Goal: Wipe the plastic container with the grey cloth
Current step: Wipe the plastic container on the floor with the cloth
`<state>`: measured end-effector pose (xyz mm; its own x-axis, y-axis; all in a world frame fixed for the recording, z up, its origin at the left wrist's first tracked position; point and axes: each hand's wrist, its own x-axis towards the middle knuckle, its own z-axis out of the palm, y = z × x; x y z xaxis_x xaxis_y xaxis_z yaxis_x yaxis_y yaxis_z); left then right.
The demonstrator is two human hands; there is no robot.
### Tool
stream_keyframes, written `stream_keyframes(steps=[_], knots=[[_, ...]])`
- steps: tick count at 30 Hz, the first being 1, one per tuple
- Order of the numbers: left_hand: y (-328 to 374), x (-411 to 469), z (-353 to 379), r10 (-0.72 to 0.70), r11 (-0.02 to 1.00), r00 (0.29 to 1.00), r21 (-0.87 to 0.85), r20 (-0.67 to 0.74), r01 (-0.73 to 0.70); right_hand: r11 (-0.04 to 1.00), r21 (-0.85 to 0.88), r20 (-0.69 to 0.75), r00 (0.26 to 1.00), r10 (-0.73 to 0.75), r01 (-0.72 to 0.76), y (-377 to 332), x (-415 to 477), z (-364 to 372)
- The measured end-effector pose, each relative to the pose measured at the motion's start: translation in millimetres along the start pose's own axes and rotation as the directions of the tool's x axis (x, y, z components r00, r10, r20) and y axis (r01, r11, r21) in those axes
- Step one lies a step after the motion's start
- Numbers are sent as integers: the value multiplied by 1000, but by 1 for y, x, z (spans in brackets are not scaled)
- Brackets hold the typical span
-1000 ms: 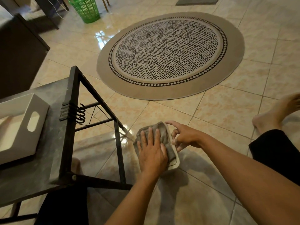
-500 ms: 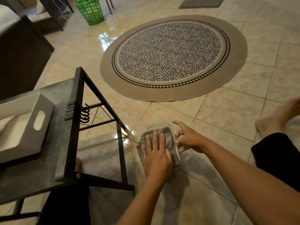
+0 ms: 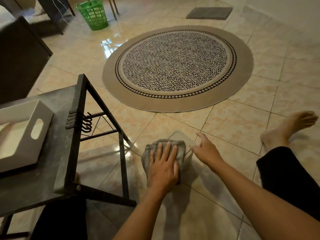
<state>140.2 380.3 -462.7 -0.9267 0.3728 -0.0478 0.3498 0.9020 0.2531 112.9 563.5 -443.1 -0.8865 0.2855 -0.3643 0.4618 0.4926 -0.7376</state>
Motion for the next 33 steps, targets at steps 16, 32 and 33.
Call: stream_keyframes(steps=[16, 32, 33], knots=[[-3, 13, -3, -49, 997, 997, 60, 57, 46, 988, 7, 522, 842, -135, 154, -11, 45, -29], [13, 31, 0, -84, 995, 994, 56, 64, 81, 979, 168, 449, 876, -178, 112, 10, 21, -16], [11, 32, 1, -135, 989, 990, 60, 47, 132, 980, 173, 452, 876, -169, 100, 11, 22, -17]])
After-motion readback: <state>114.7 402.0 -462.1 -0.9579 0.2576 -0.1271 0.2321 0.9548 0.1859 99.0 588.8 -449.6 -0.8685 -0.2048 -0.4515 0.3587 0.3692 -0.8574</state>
